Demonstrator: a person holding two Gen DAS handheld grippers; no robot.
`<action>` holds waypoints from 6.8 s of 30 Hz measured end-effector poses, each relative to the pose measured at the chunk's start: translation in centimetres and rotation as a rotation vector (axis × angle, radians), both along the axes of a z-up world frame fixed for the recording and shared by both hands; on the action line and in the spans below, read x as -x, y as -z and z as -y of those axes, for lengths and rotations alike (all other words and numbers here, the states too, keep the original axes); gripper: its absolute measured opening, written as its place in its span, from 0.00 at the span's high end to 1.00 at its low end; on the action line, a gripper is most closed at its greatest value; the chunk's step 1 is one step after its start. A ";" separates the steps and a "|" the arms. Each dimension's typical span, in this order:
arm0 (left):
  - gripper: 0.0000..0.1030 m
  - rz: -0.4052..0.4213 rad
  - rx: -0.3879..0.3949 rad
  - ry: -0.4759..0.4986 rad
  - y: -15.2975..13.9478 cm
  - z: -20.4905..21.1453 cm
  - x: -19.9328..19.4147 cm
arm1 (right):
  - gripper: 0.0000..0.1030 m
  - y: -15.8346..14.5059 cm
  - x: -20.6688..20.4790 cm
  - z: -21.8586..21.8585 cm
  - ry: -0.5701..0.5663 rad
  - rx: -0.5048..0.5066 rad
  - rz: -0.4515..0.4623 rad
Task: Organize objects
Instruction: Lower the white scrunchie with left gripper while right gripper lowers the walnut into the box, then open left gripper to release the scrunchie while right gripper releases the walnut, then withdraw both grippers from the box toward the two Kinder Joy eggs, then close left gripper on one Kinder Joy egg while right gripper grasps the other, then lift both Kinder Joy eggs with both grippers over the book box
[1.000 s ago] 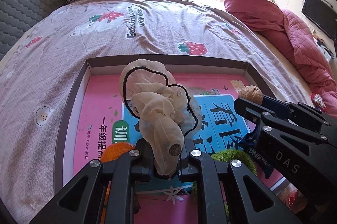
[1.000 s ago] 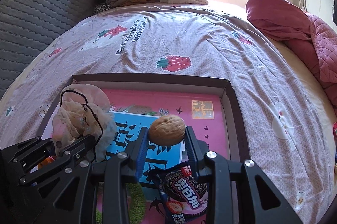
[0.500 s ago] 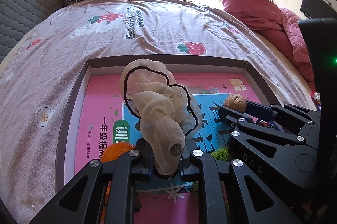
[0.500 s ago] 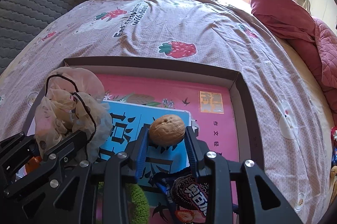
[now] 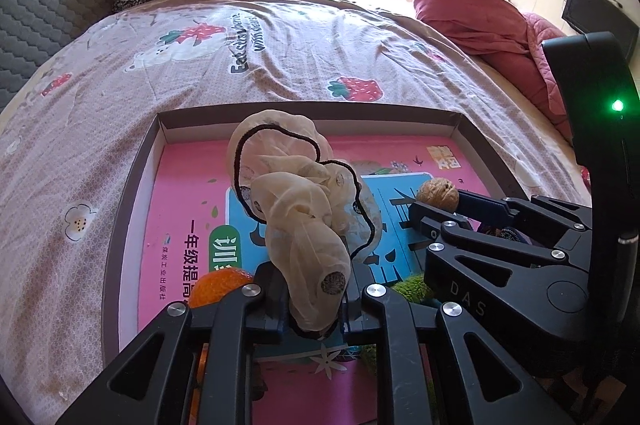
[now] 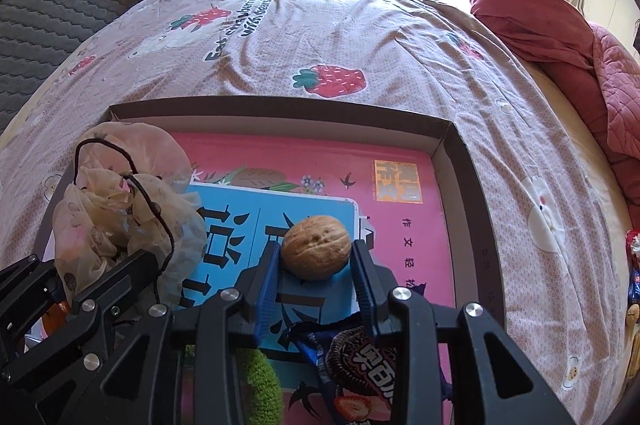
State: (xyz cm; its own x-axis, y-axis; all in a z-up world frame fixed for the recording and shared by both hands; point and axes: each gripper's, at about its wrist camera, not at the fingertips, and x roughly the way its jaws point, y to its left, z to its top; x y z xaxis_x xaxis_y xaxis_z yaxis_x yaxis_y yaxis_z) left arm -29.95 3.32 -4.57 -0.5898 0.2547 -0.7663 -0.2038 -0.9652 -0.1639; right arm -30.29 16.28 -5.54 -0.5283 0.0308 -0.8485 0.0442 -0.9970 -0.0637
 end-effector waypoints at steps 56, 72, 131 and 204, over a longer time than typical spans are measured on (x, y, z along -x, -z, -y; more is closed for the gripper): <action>0.25 -0.146 0.047 -0.109 -10.6 4.6 -17.8 | 0.48 -12.0 -16.3 -1.0 -0.042 0.130 -0.180; 0.25 -0.156 0.040 -0.121 -11.9 4.6 -21.3 | 0.46 -14.2 -20.6 -2.7 -0.025 0.137 -0.240; 0.25 -0.053 0.093 -0.028 -5.6 0.1 -25.4 | 0.45 -6.1 -27.3 -6.5 -0.068 0.130 -0.178; 0.49 -0.159 0.093 -0.100 -8.0 1.2 -13.7 | 0.49 -9.9 -16.5 -3.6 -0.156 0.195 -0.299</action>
